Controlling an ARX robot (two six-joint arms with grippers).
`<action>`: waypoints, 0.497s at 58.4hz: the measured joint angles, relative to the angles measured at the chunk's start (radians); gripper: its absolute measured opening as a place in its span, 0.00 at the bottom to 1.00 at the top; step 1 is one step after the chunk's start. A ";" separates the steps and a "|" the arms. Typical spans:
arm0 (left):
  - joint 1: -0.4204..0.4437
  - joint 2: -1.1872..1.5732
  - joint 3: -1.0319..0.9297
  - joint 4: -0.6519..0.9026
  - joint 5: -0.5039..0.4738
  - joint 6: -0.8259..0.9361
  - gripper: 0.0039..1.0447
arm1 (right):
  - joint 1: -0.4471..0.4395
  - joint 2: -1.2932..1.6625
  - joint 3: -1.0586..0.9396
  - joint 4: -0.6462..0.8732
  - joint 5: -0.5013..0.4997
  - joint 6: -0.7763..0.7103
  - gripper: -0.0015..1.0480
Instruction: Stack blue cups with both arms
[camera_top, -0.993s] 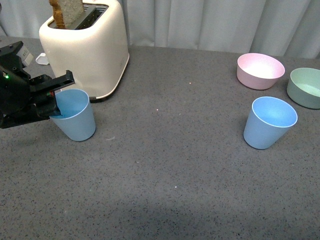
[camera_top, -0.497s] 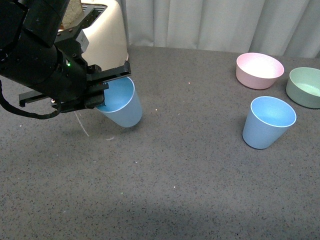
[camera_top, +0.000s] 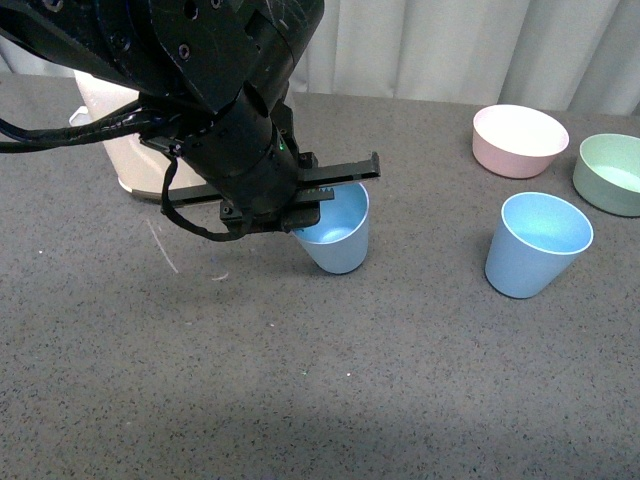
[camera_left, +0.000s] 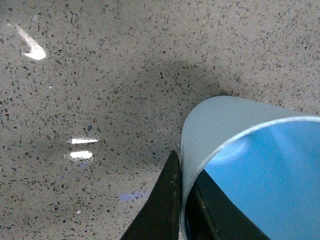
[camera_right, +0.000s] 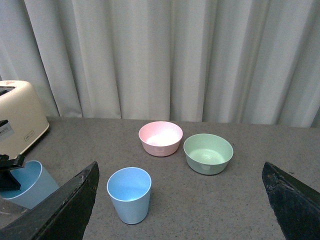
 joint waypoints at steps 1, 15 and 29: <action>0.000 0.001 0.001 0.000 0.000 0.000 0.03 | 0.000 0.000 0.000 0.000 0.000 0.000 0.91; -0.005 0.005 0.010 -0.009 0.005 -0.006 0.09 | 0.000 0.000 0.000 0.000 -0.001 0.000 0.91; -0.004 -0.068 -0.035 0.025 0.026 -0.050 0.54 | 0.000 0.000 0.000 0.000 0.000 0.000 0.91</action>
